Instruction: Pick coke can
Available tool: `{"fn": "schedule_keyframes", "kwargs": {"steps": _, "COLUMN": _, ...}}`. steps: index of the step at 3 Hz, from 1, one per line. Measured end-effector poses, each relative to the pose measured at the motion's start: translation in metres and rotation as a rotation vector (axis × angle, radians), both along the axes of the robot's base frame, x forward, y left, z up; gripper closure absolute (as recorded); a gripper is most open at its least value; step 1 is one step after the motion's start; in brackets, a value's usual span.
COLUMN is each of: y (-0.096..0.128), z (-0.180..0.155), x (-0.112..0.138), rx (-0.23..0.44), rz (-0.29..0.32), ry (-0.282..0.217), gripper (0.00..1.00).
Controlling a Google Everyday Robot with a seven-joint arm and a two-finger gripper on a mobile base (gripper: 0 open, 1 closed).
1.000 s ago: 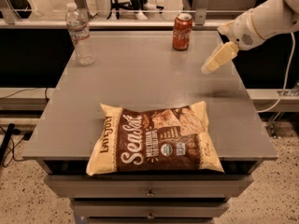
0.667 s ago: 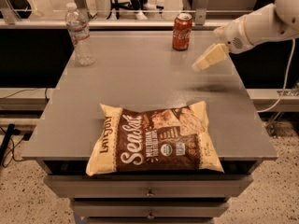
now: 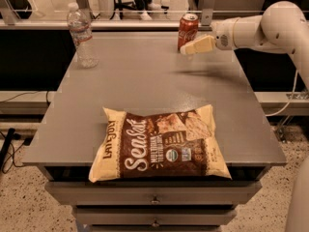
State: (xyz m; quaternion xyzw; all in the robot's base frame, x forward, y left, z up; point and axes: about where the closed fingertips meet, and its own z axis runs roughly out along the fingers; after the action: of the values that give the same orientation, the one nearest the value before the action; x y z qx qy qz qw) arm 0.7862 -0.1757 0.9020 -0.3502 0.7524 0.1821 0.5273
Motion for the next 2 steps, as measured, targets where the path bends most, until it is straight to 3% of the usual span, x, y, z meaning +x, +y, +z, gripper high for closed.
{"fn": "schedule_keyframes", "kwargs": {"steps": 2, "y": 0.028, "z": 0.013, "x": 0.047, "rx": 0.156, "rz": -0.045, "ry": -0.06, "gripper": 0.03}}
